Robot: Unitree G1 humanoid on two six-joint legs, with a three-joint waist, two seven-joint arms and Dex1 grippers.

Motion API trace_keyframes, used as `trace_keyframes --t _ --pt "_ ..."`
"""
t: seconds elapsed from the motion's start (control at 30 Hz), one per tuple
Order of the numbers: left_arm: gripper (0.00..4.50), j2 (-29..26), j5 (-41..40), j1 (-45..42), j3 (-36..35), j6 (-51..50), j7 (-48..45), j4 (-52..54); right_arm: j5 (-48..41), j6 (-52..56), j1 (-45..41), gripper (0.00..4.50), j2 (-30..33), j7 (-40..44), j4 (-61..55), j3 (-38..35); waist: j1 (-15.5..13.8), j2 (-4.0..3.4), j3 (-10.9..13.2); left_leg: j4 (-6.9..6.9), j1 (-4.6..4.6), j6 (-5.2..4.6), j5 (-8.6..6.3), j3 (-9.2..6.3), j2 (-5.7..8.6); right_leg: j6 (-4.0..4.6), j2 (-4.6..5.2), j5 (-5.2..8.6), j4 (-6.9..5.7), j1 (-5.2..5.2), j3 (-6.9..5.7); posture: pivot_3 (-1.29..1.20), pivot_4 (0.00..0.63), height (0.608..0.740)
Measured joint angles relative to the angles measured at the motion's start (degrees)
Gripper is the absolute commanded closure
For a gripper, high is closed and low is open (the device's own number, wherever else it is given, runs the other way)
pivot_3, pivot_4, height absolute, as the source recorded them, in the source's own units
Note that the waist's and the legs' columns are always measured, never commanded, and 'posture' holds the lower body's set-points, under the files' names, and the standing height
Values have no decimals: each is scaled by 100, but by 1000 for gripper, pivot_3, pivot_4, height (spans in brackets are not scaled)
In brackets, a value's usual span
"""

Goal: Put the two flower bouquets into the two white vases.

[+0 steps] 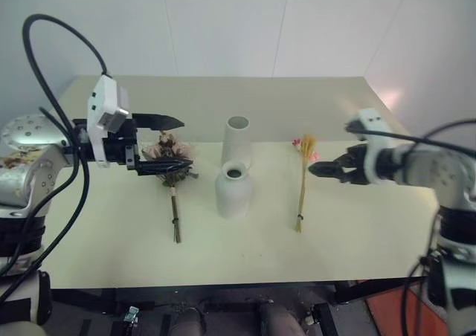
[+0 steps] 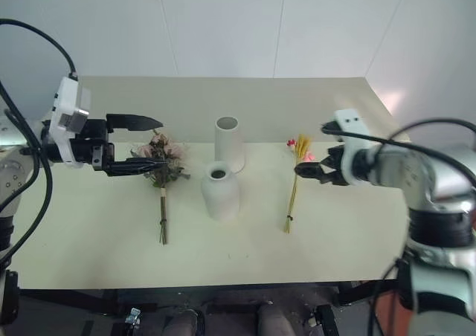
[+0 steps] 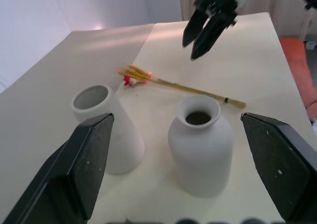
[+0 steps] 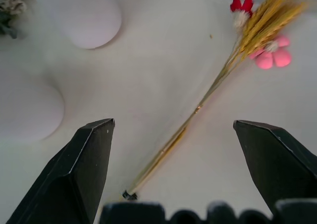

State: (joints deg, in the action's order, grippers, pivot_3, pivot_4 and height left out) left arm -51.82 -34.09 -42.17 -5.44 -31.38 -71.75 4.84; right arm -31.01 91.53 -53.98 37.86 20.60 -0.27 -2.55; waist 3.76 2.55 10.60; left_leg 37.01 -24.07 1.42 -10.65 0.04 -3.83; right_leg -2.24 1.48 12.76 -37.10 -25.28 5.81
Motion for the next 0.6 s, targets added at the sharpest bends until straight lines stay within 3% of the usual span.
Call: trace_keyframes --t 0.17,0.3,0.4,0.6 --pt "33 76 1 -80 38 2 -93 -159 652 38 -651 0 -859 -759 1498 321 18 0 0 1 -26 0 0 0 2 19 1 -13 3 -22 0 0 150 740" --pt "33 42 -6 -56 13 2 -147 -138 1143 -106 -887 0 -1183 -954 2484 627 22 -1 0 0 -25 -1 0 -1 0 16 0 -12 2 -23 -1 0 150 740" --pt "0 1 -17 53 -91 1 -132 -59 1446 -505 -1046 568 -1387 -964 3169 746 27 -1 0 2 -23 -1 0 -1 1 7 1 -9 1 -20 -1 0 150 740" --pt "0 -49 -111 476 -338 -27 23 249 1847 -1236 -1424 2690 -1587 -829 4053 875 57 -1 0 0 -20 -1 0 -4 -3 -3 -3 -5 0 -20 -1 0 150 740"
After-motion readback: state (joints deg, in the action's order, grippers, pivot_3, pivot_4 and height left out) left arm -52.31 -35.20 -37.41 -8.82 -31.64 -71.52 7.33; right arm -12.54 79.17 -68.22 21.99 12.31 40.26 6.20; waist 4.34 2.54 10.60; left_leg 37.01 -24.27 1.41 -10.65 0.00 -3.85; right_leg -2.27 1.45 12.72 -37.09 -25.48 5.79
